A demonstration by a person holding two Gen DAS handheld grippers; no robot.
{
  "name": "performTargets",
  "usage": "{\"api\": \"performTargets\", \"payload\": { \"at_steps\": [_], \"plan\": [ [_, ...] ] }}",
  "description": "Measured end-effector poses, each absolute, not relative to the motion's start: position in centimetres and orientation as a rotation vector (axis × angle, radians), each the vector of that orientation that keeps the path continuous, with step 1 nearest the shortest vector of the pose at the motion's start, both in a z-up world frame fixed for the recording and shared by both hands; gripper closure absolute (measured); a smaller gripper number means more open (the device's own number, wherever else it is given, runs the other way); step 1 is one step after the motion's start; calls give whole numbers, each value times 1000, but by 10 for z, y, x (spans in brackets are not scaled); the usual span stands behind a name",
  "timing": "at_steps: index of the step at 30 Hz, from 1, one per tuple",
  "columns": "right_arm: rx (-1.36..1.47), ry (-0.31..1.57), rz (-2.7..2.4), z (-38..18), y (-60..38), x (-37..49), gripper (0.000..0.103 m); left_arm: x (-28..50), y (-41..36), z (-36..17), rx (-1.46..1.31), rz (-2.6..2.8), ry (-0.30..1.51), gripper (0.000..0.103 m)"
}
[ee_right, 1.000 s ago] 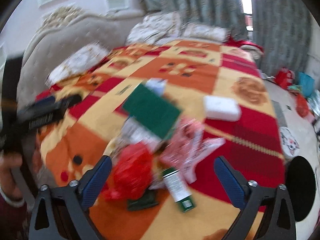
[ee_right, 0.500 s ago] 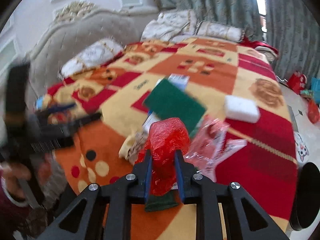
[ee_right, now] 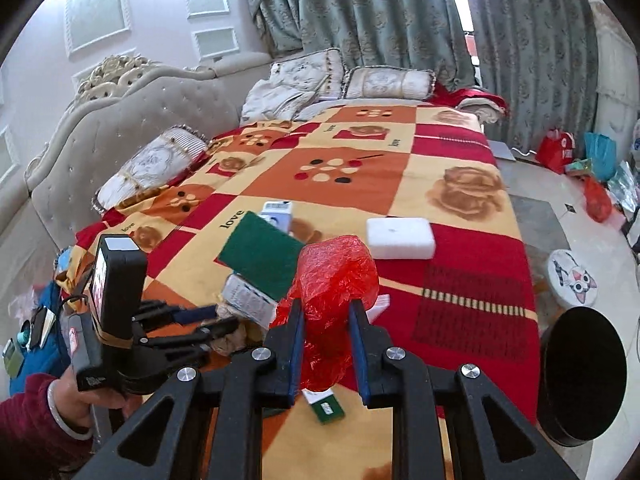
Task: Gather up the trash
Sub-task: 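Carry both items over the black bin and open both tools to drop them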
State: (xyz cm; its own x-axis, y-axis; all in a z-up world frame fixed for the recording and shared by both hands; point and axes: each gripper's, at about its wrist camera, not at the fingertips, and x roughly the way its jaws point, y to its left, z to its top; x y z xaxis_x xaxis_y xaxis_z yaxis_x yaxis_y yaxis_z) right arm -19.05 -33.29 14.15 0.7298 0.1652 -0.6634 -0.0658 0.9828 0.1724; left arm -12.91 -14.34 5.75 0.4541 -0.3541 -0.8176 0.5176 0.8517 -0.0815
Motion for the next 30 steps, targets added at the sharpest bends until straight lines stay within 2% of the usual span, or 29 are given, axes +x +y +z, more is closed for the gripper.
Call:
{"api": "performTargets", "payload": {
  "at_steps": [7,12,30],
  "plan": [
    [161,720,87,144,-362,-200,83,-146,-135,118,124,-645,902,86],
    [182,705,33,145,-390,-210,83,-154,-158,155,117,-711,856,86],
    [270,764,-331,110,-568,-263,83,-175,-392,143,152,-978,910,86]
  ]
}}
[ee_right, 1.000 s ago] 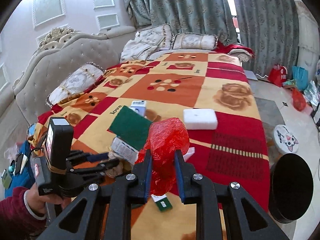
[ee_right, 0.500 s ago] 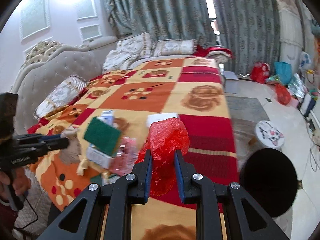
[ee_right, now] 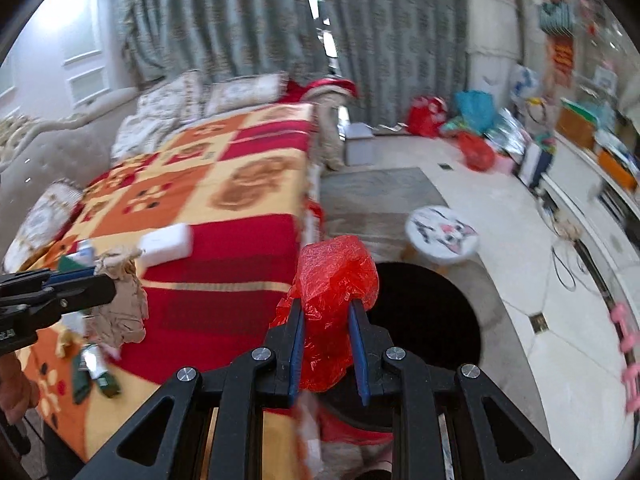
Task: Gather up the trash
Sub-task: 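Carry both items over the black bin and open both tools to drop them, then move both open tools back over the trash pile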
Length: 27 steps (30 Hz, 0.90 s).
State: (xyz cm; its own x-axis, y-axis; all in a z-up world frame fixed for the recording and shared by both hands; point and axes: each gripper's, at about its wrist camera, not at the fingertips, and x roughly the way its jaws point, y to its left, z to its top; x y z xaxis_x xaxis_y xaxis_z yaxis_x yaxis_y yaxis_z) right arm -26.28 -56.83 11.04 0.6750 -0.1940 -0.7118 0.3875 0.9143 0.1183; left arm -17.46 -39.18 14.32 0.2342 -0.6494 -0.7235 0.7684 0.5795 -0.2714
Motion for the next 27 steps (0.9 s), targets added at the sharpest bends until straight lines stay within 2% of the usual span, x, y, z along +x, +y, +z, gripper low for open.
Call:
{"api": "performTargets", "payload": {
  "at_steps": [9,10,11,12,13,14,17,27],
  "plan": [
    [349,772,-387,88,-621,-271,83,-170,-468,115,81,-1003,994,83],
    [353,772,-391,87,-623,-272,80,-169,-473,112,66,-1005,1010,82],
    [355,775,-396,87,-624,-271,66,-167,-475,108,48,-1002,1027,78],
    [356,775,-399,86,-625,-272,58,-166,-476,106,34,-997,1039,73],
    [355,772,-398,85,-625,-273,42,-165,-479,103,15,-989,1045,71],
    [352,765,-397,85,-625,-274,35,-165,-479,102,5,-984,1043,64],
    [336,770,-398,84,-622,-277,35,-162,-473,103,-18,-961,1035,52],
    [333,764,-363,85,-593,-275,35,-169,-429,124,81,-814,934,52]
  ]
}}
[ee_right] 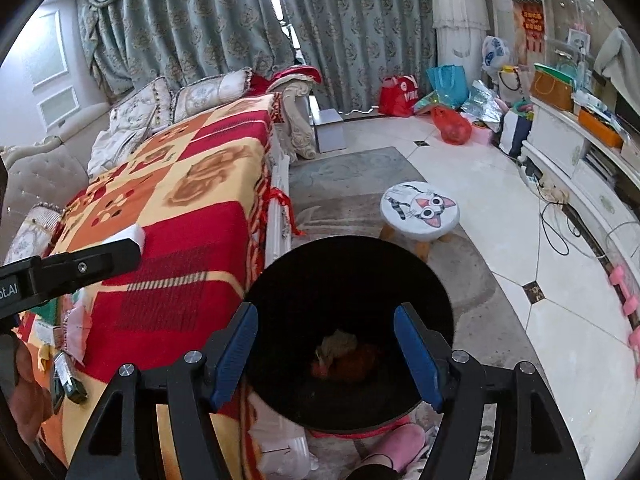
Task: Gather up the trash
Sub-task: 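Move both open tools back over the trash pile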
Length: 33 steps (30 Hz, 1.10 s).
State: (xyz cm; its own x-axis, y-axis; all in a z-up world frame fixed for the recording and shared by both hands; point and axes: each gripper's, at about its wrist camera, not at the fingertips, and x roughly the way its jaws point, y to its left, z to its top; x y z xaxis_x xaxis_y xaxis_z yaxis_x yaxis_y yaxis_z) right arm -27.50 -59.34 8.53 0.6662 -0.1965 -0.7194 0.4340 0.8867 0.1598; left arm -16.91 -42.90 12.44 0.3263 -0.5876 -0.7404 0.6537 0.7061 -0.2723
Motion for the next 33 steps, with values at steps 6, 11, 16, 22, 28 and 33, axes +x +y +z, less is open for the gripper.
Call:
{"api": "performTargets", "payload": {
  "at_steps": [6,11,16,22,28,33],
  "plan": [
    [306,752,-326,96,-560,-268,34,-170,-388,127,112,-727,886,52],
    [282,753,-285,103,-528,-257,30,-168,-358,128,135,-667,859,52],
    [250,755,-227,108,-494,-245,30,-166,-319,129,143,-603,830,52],
    [222,770,-156,111,-456,-230,30,-160,-271,130,127,-543,820,52],
    [195,795,-74,108,-419,-217,29,-151,-209,131,93,-467,819,52],
    [193,831,13,100,-386,-206,29,-142,-157,126,75,-386,834,52]
  ]
}}
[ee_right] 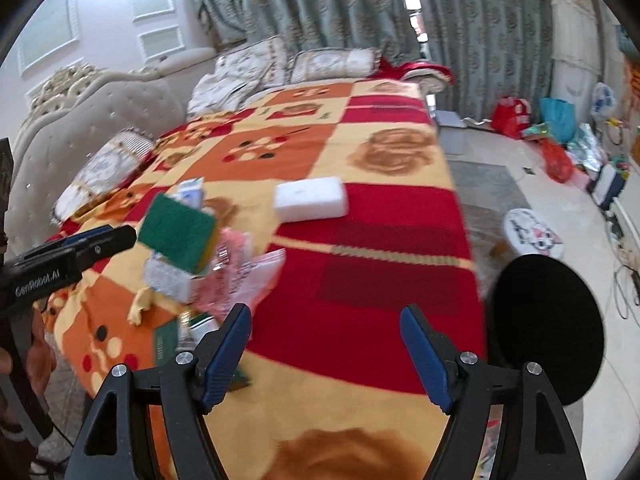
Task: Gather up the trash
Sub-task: 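Move both open tools back over the trash pile, then grasp the yellow crumpled paper with the left tool while the right tool grasps the green-white medicine box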
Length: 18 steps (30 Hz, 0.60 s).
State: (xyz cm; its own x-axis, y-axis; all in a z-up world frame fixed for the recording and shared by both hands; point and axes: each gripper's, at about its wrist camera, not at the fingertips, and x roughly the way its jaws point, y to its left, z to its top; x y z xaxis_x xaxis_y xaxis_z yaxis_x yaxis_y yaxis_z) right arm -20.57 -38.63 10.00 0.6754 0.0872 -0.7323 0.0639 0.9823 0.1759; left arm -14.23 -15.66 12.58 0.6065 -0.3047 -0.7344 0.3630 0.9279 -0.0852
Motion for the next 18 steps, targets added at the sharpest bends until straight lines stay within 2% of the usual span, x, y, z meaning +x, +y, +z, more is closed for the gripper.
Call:
{"api": "performTargets", "payload": {
  "at_steps": [9,10,13,18],
  "plan": [
    [69,890,127,76,-328,-194,29,-134,-90,89,24,-295,918,52],
    [52,896,132,73,-324,-193,31,-133,-86,83,16,-293,932,52],
    [31,929,157,60,-314,-188,53,-130,-81,70,-12,-300,970,52],
    [44,973,193,45,-310,-175,55,-123,-87,52,-27,-321,1015,52]
  ]
}}
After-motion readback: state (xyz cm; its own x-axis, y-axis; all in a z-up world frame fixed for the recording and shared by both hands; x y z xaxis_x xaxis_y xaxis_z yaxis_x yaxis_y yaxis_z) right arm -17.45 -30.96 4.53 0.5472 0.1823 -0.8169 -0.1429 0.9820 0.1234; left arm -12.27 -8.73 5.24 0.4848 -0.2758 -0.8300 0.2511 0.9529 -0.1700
